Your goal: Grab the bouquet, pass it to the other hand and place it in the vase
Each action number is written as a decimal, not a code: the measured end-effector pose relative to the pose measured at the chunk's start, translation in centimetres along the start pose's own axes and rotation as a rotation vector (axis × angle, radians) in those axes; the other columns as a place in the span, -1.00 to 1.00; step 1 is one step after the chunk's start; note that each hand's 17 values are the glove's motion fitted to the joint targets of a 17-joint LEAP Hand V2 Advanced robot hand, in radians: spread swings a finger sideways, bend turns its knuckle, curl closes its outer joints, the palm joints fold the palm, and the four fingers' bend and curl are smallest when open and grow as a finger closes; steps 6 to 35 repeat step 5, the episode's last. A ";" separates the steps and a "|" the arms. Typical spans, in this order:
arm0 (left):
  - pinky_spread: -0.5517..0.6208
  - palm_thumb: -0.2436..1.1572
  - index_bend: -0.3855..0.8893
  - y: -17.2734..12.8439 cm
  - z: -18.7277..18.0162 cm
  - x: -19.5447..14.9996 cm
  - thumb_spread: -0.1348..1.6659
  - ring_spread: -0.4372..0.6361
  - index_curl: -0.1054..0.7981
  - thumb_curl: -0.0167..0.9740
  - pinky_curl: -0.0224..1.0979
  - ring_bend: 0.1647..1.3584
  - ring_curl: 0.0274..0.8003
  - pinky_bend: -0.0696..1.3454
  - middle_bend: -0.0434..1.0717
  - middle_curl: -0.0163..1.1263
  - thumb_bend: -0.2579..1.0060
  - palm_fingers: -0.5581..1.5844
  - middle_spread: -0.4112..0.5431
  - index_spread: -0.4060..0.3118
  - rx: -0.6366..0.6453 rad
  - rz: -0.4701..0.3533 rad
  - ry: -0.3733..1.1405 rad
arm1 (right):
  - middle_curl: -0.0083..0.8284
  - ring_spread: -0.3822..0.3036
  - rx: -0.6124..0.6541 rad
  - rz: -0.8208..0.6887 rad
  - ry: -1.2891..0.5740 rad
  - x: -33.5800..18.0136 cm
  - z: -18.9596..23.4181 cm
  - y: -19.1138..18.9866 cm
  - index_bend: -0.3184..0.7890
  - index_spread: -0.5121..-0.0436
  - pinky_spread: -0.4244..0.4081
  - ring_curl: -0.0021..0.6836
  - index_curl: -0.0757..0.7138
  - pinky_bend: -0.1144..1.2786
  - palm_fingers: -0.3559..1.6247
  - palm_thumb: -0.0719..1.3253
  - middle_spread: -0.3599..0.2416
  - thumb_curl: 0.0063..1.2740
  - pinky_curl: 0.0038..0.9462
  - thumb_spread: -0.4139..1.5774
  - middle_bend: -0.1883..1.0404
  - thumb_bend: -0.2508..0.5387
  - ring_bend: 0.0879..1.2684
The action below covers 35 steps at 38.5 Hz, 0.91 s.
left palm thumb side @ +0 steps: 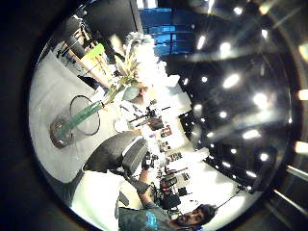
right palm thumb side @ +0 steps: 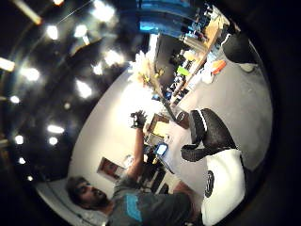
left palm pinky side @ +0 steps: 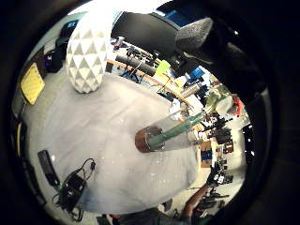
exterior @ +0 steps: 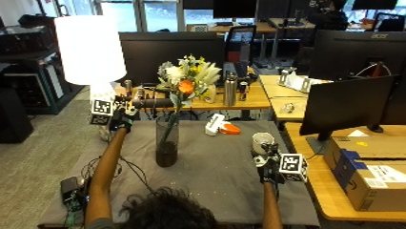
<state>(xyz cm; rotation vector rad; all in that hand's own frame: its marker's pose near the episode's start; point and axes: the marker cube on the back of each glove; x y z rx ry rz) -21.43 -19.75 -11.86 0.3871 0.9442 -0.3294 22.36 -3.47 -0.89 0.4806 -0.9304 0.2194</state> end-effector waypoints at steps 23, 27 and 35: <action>0.63 -0.30 -0.06 1.4 -0.9 0.6 0.06 0.10 0.11 -0.45 -0.27 -0.32 -0.13 -0.34 -0.68 -0.47 -0.65 -0.08 0.18 0.09 -0.011 0.003 0.047 | 0.00 0.40 -0.008 -0.018 -0.010 -0.3 0.8 -0.1 -0.11 -0.02 0.90 -0.02 0.27 -0.44 0.10 0.41 0.08 -0.26 -0.27 0.47 -0.39 -0.41 -0.85; 0.63 -0.30 -0.06 1.4 -0.9 0.6 0.06 0.10 0.11 -0.45 -0.27 -0.32 -0.13 -0.34 -0.68 -0.47 -0.65 -0.08 0.18 0.09 -0.011 0.003 0.047 | 0.00 0.40 -0.008 -0.018 -0.010 -0.3 0.8 -0.1 -0.11 -0.02 0.90 -0.02 0.27 -0.44 0.10 0.41 0.08 -0.26 -0.27 0.47 -0.39 -0.41 -0.85; 0.63 -0.30 -0.06 1.4 -0.9 0.6 0.06 0.10 0.11 -0.45 -0.27 -0.32 -0.13 -0.34 -0.68 -0.47 -0.65 -0.08 0.18 0.09 -0.011 0.003 0.047 | 0.00 0.40 -0.008 -0.018 -0.010 -0.3 0.8 -0.1 -0.11 -0.02 0.90 -0.02 0.27 -0.44 0.10 0.41 0.08 -0.26 -0.27 0.47 -0.39 -0.41 -0.85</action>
